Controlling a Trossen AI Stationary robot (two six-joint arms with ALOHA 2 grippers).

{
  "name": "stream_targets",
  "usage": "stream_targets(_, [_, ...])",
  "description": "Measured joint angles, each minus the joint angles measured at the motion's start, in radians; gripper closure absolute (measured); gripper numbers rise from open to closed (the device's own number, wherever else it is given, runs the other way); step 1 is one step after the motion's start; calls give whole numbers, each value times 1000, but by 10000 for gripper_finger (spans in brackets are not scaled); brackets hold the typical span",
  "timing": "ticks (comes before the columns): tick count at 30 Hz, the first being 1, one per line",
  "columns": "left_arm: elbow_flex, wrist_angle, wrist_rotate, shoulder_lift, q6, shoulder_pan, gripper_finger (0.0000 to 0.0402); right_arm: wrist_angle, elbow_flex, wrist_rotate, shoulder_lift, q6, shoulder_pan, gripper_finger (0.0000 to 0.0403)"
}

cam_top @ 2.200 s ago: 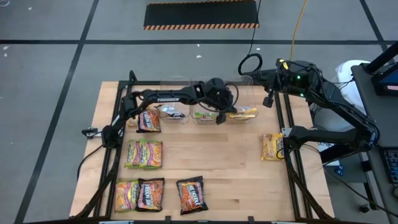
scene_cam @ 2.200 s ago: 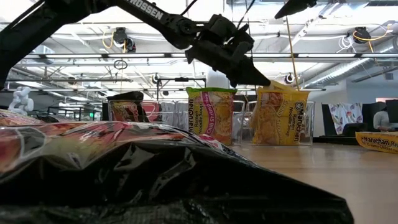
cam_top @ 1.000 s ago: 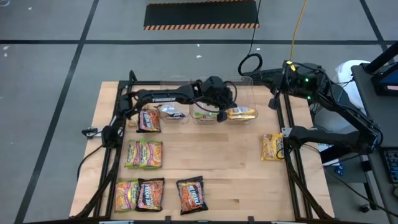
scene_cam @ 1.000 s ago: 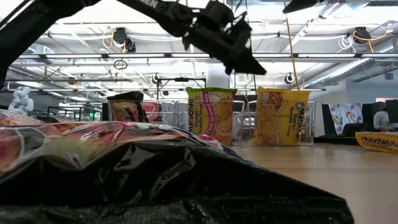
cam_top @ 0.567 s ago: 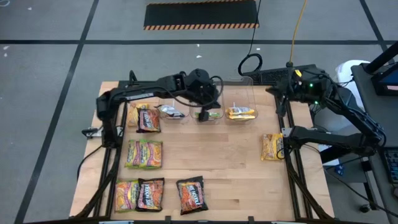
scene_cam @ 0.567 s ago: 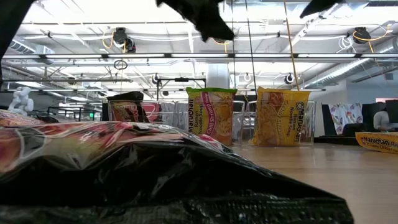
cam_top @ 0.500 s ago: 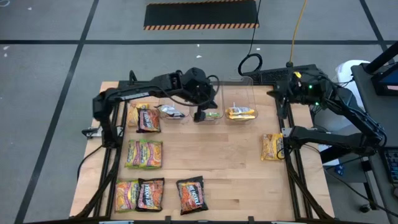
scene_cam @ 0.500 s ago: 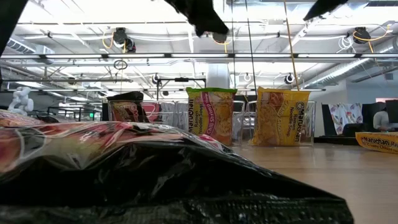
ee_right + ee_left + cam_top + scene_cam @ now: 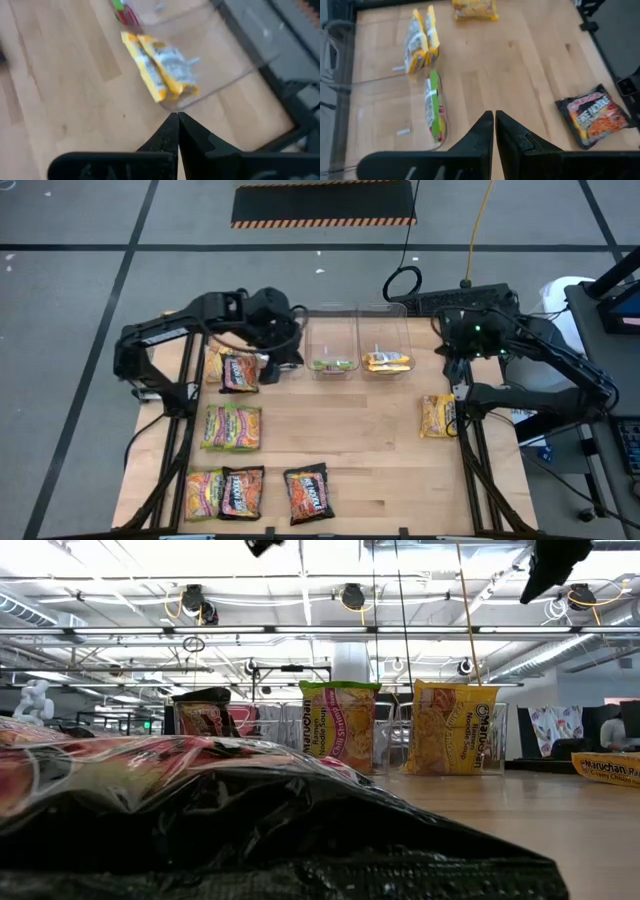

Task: Sort Maruchan noodles
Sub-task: Put the yellow noodle pack into the right transparent bin

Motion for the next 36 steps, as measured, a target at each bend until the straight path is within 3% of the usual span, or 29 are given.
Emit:
stream_targets(9, [-1,-147,-3,-108,-2,-26,376,-124,0,-29,102,192,35,387])
stream_targets(17, [-1,-214,-4,-150,-2,-53,376,-167,0,-99,194,220,74,339])
stream_targets(23, [-1,-252,-5,-151,-2,-60,376,-266,-7,-127,262,216,119,331])
stream_targets(36, [-1,-255,-5,-152,4,-60,376,-251,-250,-128,315,136,198,330])
